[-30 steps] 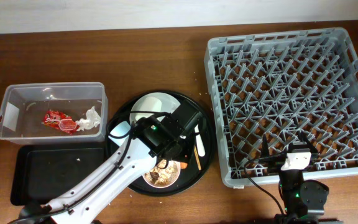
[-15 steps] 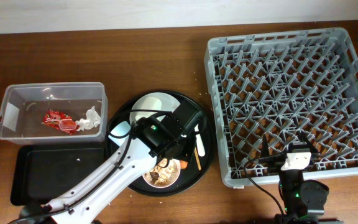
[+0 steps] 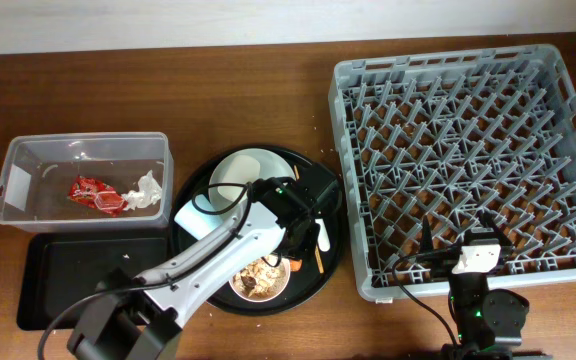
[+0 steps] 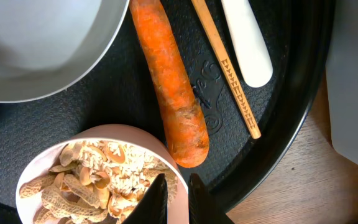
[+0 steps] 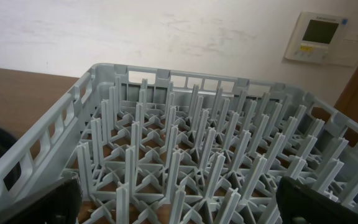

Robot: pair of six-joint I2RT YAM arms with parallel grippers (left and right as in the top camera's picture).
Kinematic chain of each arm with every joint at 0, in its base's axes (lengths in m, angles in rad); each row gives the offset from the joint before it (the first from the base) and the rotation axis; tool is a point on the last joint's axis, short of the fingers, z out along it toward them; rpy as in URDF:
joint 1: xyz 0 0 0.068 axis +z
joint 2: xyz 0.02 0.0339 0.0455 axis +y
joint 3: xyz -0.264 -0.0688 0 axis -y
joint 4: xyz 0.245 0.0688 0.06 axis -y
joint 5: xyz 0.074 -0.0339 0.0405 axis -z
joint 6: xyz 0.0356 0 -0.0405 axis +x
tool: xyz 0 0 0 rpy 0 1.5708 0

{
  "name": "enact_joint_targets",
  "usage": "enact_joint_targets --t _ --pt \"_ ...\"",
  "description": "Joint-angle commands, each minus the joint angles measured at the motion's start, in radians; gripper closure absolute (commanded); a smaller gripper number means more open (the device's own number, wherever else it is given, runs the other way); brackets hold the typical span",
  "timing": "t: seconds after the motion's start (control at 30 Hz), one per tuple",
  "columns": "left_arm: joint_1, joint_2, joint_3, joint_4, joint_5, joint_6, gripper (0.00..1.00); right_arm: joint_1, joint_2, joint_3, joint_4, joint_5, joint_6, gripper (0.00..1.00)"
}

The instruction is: Sort waste into correct bins and load items into the dishwasher rack

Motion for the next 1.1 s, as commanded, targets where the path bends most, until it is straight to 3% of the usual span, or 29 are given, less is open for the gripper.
enact_joint_targets --t 0.0,0.03,0.07,0.4,0.73,1.07 --pt "-0.004 0.009 -0.005 -0.003 0.073 -0.005 0.89 0.004 -0.007 -0.007 -0.001 0.002 0.000 0.01" --pt "-0.006 0.009 -0.006 -0.003 0.086 -0.005 0.97 0.004 -0.007 -0.007 -0.001 0.002 0.000 0.01" --pt "-0.013 0.009 -0.009 -0.003 0.086 -0.005 1.00 0.004 -0.007 -0.007 -0.001 0.002 0.000 0.01" --pt "-0.118 0.011 -0.083 0.036 0.084 -0.010 1.00 0.004 -0.007 -0.007 -0.001 0.002 0.000 0.01" --pt "-0.126 0.011 -0.140 0.067 -0.121 -0.055 1.00 0.004 -0.007 -0.007 -0.001 0.002 0.000 0.01" --pt "-0.104 0.011 -0.140 0.026 -0.180 -0.055 1.00 0.004 -0.007 -0.007 -0.001 0.002 0.000 0.01"
